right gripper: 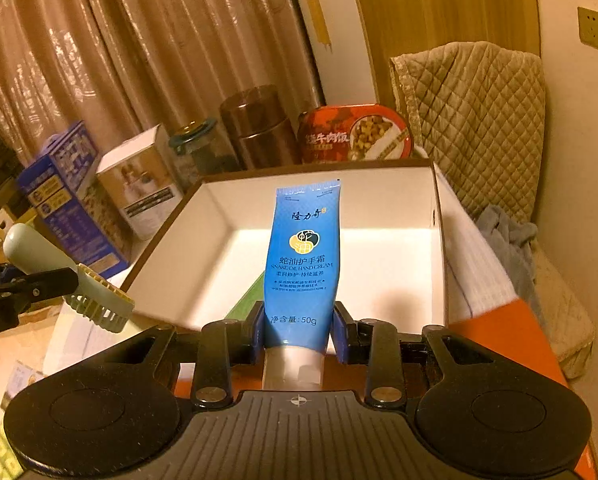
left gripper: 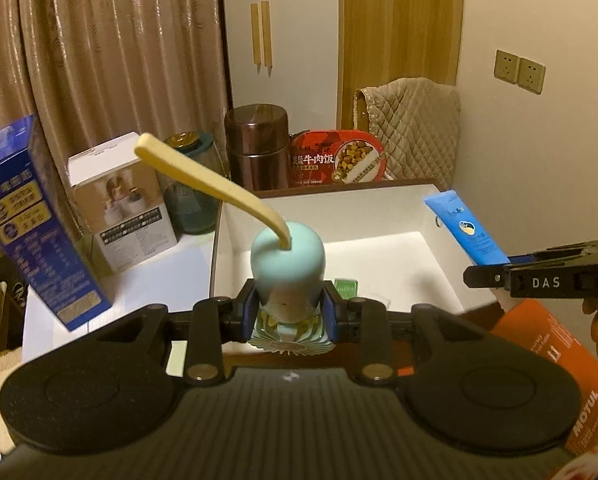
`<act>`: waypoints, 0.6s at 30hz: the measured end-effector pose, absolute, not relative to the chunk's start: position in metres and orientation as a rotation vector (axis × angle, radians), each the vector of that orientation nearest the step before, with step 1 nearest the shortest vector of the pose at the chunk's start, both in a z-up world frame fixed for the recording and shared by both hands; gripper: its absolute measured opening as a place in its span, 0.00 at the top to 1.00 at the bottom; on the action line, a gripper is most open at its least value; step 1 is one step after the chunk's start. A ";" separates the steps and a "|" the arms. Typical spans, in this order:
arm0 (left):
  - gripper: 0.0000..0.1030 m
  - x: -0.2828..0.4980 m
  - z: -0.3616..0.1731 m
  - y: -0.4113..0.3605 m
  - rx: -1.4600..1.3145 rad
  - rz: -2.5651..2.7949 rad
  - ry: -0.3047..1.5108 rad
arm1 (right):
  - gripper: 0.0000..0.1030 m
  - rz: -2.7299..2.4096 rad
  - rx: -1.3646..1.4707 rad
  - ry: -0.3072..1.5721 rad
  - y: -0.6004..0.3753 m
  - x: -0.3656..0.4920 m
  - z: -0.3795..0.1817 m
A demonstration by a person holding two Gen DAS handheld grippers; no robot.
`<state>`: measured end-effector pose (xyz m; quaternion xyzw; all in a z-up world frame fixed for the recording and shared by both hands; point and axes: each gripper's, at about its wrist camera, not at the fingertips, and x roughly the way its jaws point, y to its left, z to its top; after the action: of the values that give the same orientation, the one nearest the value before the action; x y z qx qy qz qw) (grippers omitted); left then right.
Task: Organize rigid objects
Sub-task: 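Carry the fan and blue tube over the brown box with both tools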
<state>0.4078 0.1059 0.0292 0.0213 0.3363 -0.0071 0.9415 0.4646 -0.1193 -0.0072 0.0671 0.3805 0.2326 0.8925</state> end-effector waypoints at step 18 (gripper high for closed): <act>0.73 0.500 -0.052 0.108 0.105 -0.045 0.960 | 0.71 0.392 0.112 0.929 -0.106 0.525 -0.069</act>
<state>0.5001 0.1076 -0.0524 0.0503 0.4617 -0.0217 0.8853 0.5248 -0.1056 -0.0687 0.0536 0.4448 0.1875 0.8741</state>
